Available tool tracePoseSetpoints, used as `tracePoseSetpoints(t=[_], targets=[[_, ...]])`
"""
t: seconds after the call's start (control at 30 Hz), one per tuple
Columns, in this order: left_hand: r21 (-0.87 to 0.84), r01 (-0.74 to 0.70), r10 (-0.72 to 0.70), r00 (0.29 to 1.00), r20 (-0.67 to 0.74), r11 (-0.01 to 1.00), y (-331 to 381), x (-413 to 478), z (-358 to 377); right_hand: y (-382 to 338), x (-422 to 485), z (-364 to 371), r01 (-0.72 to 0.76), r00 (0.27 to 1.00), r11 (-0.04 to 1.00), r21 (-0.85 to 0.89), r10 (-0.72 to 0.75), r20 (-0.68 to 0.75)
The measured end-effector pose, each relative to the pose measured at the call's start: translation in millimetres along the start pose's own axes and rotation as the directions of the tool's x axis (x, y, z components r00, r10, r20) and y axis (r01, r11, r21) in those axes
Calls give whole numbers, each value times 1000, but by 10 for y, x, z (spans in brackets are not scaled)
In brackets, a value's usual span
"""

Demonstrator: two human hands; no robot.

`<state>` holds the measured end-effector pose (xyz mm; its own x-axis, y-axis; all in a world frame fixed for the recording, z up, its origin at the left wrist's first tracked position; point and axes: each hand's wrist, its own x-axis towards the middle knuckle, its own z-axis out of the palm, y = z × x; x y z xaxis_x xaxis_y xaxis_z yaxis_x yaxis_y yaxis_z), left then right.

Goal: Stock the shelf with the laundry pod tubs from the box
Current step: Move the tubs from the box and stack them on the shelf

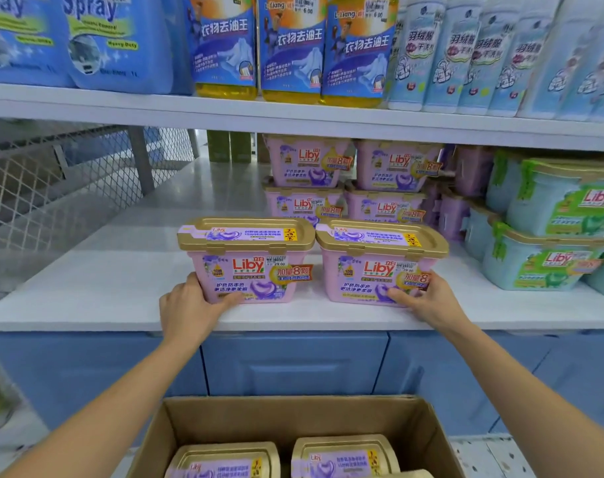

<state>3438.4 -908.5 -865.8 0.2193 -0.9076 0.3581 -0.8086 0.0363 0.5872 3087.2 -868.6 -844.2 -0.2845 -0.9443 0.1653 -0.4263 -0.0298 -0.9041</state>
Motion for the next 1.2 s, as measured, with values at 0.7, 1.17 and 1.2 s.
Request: tracePoseSetpoints(t=[0.7,1.17,1.2], targets=[[-124,-52,72,984,164,991,-908,-1023,-307,543,-1010,39,116,958,955,-274,-181,-222],[539,-152,-165,853,495,828,-1347,-1877,-110,1195,-1918,62,-215,943,686,-695,332,36],[549,-146,-186,844,504,823,-1307,-1885,-86,1179,-1926,91,-208,930,623,-754,364,44]])
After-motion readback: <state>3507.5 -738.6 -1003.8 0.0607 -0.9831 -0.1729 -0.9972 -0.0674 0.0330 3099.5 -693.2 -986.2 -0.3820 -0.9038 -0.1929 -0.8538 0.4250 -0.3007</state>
